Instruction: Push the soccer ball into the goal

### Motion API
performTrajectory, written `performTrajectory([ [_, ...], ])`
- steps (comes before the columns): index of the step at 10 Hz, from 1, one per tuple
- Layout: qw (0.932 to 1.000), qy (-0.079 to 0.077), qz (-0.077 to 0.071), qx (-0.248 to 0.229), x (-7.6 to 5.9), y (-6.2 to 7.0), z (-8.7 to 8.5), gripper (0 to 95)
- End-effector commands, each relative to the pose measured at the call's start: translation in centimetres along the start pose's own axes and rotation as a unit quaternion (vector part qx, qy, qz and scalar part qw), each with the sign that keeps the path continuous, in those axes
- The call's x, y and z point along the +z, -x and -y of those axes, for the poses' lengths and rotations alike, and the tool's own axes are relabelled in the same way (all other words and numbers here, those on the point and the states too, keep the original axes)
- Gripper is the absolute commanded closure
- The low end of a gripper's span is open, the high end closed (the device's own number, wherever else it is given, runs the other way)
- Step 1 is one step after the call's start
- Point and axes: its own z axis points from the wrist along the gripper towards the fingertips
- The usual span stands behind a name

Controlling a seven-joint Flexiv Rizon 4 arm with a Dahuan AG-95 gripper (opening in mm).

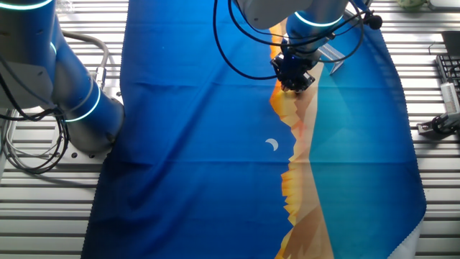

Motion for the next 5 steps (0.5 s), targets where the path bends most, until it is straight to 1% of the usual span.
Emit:
performTrajectory([
  [1,1.0000,0.000,0.000,-0.001,0.04,0.00,0.05,95.0],
  [5,1.0000,0.001,0.001,-0.009,0.00,-0.19,0.84,95.0],
])
